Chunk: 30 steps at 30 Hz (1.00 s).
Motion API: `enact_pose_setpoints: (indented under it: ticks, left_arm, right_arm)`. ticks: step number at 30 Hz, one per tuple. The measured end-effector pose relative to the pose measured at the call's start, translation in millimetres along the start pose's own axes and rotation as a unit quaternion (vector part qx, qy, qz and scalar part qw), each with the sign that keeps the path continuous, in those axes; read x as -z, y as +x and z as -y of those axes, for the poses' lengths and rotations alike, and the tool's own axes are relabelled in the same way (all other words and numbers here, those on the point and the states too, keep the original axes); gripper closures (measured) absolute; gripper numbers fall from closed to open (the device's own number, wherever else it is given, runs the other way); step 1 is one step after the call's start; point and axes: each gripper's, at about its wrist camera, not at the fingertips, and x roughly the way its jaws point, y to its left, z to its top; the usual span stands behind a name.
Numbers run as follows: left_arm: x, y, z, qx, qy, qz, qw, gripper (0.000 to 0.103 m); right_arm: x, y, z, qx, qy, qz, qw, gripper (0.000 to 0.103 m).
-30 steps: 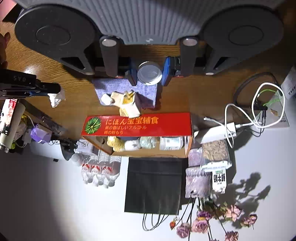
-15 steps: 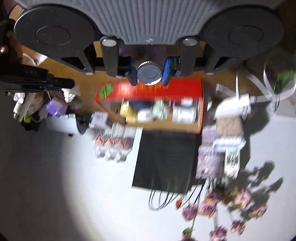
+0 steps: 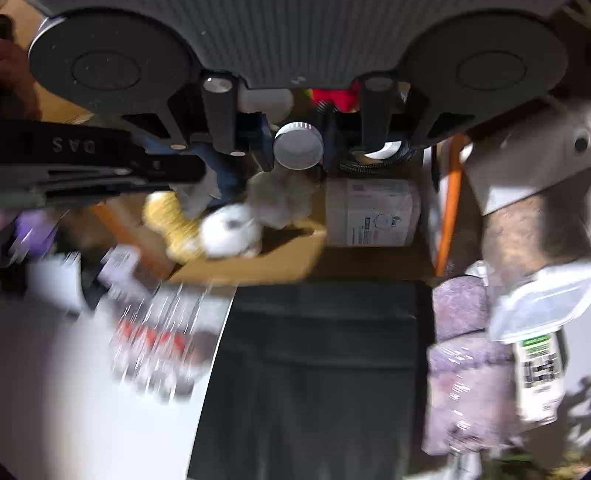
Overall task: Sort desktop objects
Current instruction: 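Open both tools to drop the lid and tissue into the box, then withdraw both open tools from the box back over the table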
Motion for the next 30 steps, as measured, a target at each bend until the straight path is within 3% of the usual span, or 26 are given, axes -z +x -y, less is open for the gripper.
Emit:
enact_pose_setpoints:
  ticks: [4,5,8,10,16,21,24,26,30]
  left_arm:
    - [-3.7,27.1,-1.9,-0.021,0.011,-0.022,0.9995,0.073]
    - [-5.0,30.8,-2.4,-0.022,0.012,-0.025,0.9994,0.072]
    - [-10.4,34.8,-7.2,-0.025,0.003,-0.032,0.9992,0.063]
    - [-13.7,25.6,-7.6,-0.020,0.002,-0.020,0.9996,0.056]
    - [-25.1,-14.0,9.3,-0.022,0.009,0.018,0.9996,0.039]
    - [-21.3,-53.9,27.9,-0.036,0.020,0.048,0.9980,0.030]
    - [-1.1,-92.7,38.9,-0.052,0.032,0.081,0.9948,0.021]
    - [23.9,-122.4,43.0,-0.048,0.031,0.110,0.9923,0.011]
    - [83.3,-160.0,49.6,-0.037,0.016,0.135,0.9900,0.004]
  right_arm:
    - [-2.2,24.8,0.4,0.010,0.013,-0.021,1.000,0.074]
    - [-1.9,27.0,1.3,0.009,0.019,-0.023,1.000,0.076]
    - [-5.4,15.7,3.3,0.007,0.024,-0.005,1.000,0.067]
    - [-8.0,-1.3,3.1,0.010,0.017,0.017,1.000,0.060]
    - [-6.8,-48.9,-0.1,0.025,0.004,0.066,0.998,0.056]
    - [15.4,-87.1,-16.2,0.051,-0.029,0.102,0.993,0.052]
    - [48.2,-119.4,-21.3,0.050,-0.048,0.133,0.989,0.040]
    - [75.6,-136.9,-21.1,0.044,-0.056,0.145,0.987,0.040]
    - [136.6,-157.0,-18.8,0.042,-0.059,0.143,0.987,0.033]
